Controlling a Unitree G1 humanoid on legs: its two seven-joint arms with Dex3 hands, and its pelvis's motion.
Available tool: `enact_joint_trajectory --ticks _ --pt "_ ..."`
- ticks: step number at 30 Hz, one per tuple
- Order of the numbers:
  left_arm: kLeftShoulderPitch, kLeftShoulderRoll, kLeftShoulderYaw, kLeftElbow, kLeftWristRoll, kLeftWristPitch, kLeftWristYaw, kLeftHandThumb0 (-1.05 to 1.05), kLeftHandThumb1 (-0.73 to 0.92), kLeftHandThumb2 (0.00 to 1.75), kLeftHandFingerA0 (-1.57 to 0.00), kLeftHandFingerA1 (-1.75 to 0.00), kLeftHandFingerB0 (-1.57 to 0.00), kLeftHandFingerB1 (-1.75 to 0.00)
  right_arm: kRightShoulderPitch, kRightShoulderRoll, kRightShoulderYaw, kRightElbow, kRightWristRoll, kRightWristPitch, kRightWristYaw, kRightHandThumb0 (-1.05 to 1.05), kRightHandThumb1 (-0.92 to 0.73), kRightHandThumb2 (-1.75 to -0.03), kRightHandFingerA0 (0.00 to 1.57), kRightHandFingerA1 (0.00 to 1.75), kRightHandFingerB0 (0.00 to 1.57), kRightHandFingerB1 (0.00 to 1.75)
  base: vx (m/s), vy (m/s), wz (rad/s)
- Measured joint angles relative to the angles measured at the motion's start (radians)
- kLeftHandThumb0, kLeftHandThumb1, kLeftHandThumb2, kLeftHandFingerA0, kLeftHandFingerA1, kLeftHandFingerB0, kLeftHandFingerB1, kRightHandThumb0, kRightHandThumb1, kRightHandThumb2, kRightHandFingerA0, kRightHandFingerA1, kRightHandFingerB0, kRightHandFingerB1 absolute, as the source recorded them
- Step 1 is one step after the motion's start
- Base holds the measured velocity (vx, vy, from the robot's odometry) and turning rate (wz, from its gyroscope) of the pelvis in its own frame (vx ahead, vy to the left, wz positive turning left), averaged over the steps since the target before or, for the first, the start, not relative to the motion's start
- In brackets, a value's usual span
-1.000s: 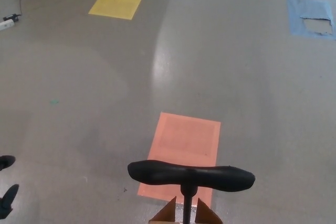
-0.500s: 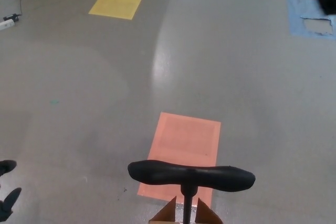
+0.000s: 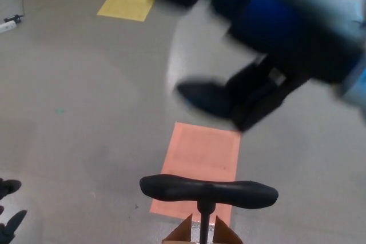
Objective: An air pump is kept on top of a storage box on the floor and the robot uses its right hand to press down on the handle of the pump to compress it
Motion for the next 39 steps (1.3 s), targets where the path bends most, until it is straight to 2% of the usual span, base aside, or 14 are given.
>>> enact_joint_trajectory --ticks 8,13,22,23,27,29,39 --pt "0.0 0.017 0.002 0.032 -0.002 -0.025 -0.032 -0.3 0.66 1.13 0.0 -0.48 0.0 -0.47 0.045 0.003 0.162 0.04 -0.066 0.086 0.1 -0.96 -0.81 -1.15 0.0 0.11 0.0 0.07 0.0 0.0 0.0" --pt "0.0 0.025 -0.004 0.025 0.001 -0.032 -0.035 -0.32 0.62 1.12 -0.01 -0.49 0.0 -0.47 0.087 0.02 0.188 0.144 -0.1 0.091 0.128 -0.97 -0.79 -1.15 0.0 0.08 0.0 0.06 0.0 0.0 0.0" --pt "0.001 0.028 -0.006 0.018 0.0 -0.043 -0.042 -0.31 0.62 1.11 0.0 -0.48 0.0 -0.46 0.211 0.058 0.218 0.281 -0.168 0.088 0.149 -0.95 -0.78 -1.13 0.0 0.12 0.0 0.08 0.0 0.0 0.0" --pt "0.001 0.028 -0.008 0.018 0.001 -0.043 -0.042 -0.56 0.85 0.68 -0.16 -0.31 -0.19 -0.31 0.224 0.061 0.219 0.289 -0.176 0.083 0.15 -0.94 -0.77 -1.13 0.0 0.13 0.0 0.09 0.0 0.0 0.0" --pt "0.001 0.028 -0.012 0.018 0.002 -0.044 -0.041 -0.53 0.84 0.65 -0.2 -0.32 -0.19 -0.29 0.27 0.075 0.219 0.326 -0.202 0.058 0.15 -0.91 -0.73 -1.12 0.0 0.16 0.0 0.11 0.0 0.0 0.0" --pt "0.002 0.028 -0.014 0.017 0.003 -0.044 -0.04 -0.53 0.85 0.7 -0.18 -0.32 -0.2 -0.32 0.292 0.083 0.216 0.335 -0.211 0.049 0.151 -0.9 -0.72 -1.12 0.0 0.17 0.0 0.12 0.0 0.0 0.0" --pt "0.001 0.028 -0.015 0.014 0.008 -0.044 -0.037 -0.53 0.84 0.65 -0.21 -0.32 -0.18 -0.29 0.379 0.095 0.19 0.344 -0.245 0.012 0.166 -0.96 -0.76 -1.14 0.0 0.11 0.0 0.07 0.0 0.0 0.0"
